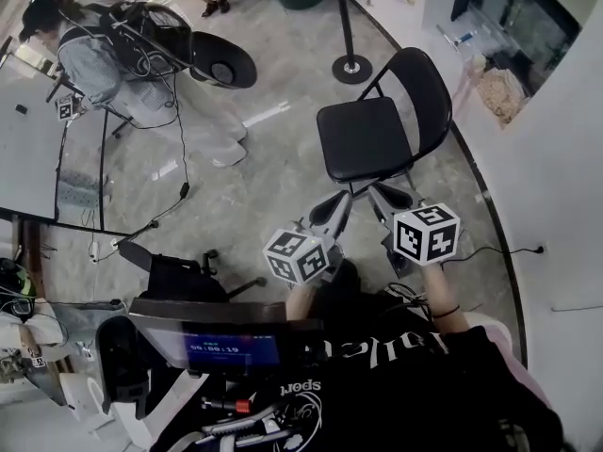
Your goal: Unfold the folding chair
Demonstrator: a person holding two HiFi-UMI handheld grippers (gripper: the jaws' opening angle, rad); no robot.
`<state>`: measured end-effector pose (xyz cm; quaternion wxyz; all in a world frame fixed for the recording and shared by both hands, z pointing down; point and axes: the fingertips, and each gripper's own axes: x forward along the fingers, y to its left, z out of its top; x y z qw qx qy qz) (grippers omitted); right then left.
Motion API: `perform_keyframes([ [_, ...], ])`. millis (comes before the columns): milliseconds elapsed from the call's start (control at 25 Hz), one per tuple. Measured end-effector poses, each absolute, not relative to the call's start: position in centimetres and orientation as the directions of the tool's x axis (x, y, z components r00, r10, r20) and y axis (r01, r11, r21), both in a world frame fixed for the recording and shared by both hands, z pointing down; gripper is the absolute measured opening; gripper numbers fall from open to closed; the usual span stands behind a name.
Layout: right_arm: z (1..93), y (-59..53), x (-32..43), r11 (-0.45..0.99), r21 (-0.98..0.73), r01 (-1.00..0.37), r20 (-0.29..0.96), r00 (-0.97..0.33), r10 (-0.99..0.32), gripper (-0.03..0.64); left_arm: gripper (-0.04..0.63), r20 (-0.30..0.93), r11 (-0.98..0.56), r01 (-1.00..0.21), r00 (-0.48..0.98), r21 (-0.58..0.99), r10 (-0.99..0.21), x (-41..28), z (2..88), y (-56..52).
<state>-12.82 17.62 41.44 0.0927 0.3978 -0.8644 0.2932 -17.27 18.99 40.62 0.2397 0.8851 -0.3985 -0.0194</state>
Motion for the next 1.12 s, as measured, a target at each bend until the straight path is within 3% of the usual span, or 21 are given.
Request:
perform_keyframes([
  [1120, 41.7, 15.1, -9.0, 0.478, -0.422, -0.770, 0.438, -0.635, -0.636, 0.037, 0.005, 0.194, -0.563, -0.696, 0.689, 0.446, -0.698, -14.4, 41.0, 15.8],
])
